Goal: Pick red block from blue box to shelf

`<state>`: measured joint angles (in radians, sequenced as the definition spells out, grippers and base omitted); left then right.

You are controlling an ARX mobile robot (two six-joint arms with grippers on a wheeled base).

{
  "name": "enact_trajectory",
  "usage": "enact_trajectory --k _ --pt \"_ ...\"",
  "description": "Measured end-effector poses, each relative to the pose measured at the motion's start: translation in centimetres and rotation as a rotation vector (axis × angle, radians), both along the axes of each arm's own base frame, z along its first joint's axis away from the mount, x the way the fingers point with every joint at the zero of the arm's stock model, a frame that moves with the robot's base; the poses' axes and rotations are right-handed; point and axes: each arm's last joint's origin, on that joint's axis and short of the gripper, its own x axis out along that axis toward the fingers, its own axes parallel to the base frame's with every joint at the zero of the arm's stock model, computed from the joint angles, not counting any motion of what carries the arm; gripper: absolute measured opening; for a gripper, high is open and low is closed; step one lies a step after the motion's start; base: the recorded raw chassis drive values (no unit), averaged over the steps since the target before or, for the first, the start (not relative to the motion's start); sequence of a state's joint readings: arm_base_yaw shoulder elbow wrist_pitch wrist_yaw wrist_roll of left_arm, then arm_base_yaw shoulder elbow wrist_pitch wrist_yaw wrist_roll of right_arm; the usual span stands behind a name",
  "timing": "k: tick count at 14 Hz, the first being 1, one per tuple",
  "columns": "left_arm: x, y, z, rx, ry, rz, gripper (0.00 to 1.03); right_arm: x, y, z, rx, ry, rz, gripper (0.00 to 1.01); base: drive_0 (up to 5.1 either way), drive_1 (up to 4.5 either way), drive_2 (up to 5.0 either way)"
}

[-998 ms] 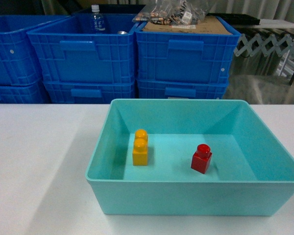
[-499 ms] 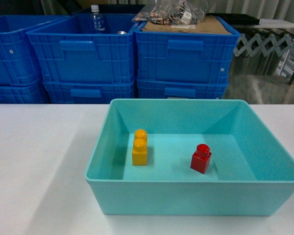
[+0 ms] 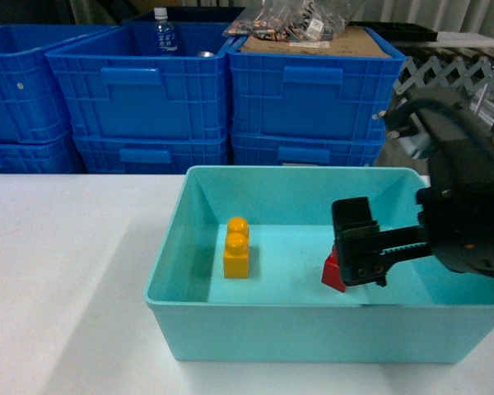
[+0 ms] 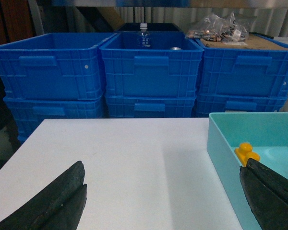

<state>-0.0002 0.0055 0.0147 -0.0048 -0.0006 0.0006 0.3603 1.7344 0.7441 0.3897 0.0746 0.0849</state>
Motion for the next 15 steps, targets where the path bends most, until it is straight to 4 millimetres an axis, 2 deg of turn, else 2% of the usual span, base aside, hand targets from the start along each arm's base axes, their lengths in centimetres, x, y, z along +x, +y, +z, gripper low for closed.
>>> enact_trajectory --k 2,4,6,7,8,9,10,12,14,15 --pt "0.0 0.0 0.0 0.000 0.000 0.000 0.98 0.4 0.2 -0.4 -0.004 0.012 -0.001 0.98 0.0 0.00 0.0" --pt "0.0 0.0 0.0 0.000 0.000 0.000 0.98 2.3 0.9 -2.2 -0.021 0.060 -0.007 0.98 0.0 0.00 0.0" --pt "0.0 0.0 0.0 0.000 0.000 0.000 0.98 4.9 1.7 -4.0 -0.047 0.096 -0.027 0.98 0.0 0.00 0.0" --pt "0.0 0.0 0.0 0.000 0.000 0.000 0.98 7.8 2.4 -6.5 -0.087 0.141 -0.061 0.98 0.0 0.00 0.0" --pt "0.0 0.0 0.0 0.000 0.000 0.000 0.98 9.0 2.9 -8.6 -0.098 0.175 -0.061 0.61 0.0 0.00 0.0" --pt "0.0 0.0 0.0 0.000 0.000 0.000 0.98 9.2 3.0 -8.7 -0.098 0.177 -0.062 0.50 0.0 0.00 0.0" --pt "0.0 0.0 0.0 0.000 0.000 0.000 0.98 9.4 3.0 -8.6 -0.090 0.168 -0.064 0.40 0.0 0.00 0.0" --pt "0.0 0.0 0.0 0.000 0.000 0.000 0.98 8.8 2.7 -7.5 -0.029 0.122 -0.057 0.38 0.0 0.00 0.0" --pt "0.0 0.0 0.0 0.000 0.000 0.000 0.98 6.9 1.1 -4.6 0.041 0.049 -0.052 0.38 0.0 0.00 0.0" --pt "0.0 0.0 0.0 0.000 0.000 0.000 0.98 5.5 -0.6 -1.9 0.076 -0.041 -0.076 0.38 0.0 0.00 0.0"
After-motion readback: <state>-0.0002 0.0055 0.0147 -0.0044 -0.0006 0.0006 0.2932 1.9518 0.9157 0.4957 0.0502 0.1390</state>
